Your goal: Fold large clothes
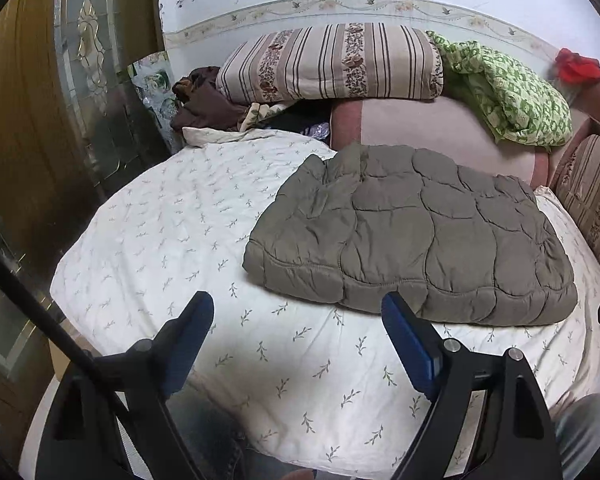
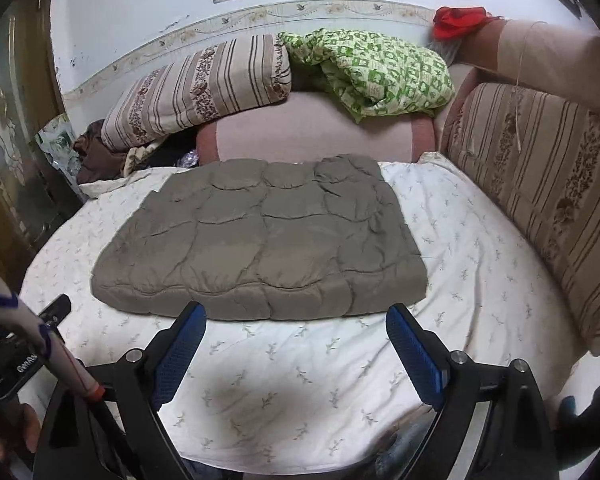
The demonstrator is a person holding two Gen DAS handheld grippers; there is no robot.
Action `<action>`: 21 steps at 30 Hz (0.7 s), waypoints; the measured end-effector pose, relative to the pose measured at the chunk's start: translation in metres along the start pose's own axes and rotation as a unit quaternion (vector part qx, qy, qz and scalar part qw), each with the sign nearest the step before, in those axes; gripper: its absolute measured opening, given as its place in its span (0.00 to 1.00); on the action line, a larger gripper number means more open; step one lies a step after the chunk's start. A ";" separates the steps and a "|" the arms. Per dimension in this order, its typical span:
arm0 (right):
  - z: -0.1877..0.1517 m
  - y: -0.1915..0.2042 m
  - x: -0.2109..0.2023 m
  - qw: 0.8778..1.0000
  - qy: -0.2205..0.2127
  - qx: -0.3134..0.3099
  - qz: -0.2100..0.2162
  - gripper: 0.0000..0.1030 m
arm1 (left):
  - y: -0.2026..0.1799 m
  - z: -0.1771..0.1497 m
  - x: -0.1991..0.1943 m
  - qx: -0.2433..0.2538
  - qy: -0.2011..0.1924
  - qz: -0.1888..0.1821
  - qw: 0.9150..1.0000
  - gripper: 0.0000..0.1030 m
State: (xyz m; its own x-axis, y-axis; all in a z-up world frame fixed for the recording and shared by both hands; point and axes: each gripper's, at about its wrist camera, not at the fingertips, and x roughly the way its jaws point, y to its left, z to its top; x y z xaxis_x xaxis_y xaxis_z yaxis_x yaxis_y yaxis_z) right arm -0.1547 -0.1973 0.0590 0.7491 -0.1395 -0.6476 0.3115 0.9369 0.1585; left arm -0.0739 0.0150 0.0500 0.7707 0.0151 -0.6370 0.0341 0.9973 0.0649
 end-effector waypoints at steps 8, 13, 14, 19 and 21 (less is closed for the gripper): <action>0.016 -0.011 -0.015 0.999 -0.035 0.023 0.009 0.92 | 0.009 0.013 -0.016 -0.010 -0.030 0.003 1.000 0.85; 0.021 -0.027 -0.019 0.997 -0.061 0.042 0.013 0.92 | 0.015 0.022 -0.020 -0.013 -0.043 0.012 0.999 0.86; 0.021 -0.029 -0.019 0.997 -0.064 0.045 0.015 0.92 | 0.016 0.024 -0.019 -0.013 -0.042 0.011 0.999 0.86; 0.022 -0.028 -0.020 0.997 -0.074 0.035 0.012 0.92 | 0.015 0.026 -0.019 -0.013 -0.043 0.010 0.999 0.86; 0.023 -0.027 -0.018 0.997 -0.068 0.036 0.023 0.92 | 0.012 0.026 -0.017 -0.006 -0.040 0.010 0.999 0.86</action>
State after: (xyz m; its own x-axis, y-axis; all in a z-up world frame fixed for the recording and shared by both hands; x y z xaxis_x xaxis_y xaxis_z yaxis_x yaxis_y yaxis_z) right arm -0.1634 -0.2275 0.0831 0.8348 -0.1436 -0.5315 0.3121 0.9187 0.2421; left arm -0.0700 0.0251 0.0818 0.8201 0.0293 -0.5715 0.0114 0.9977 0.0676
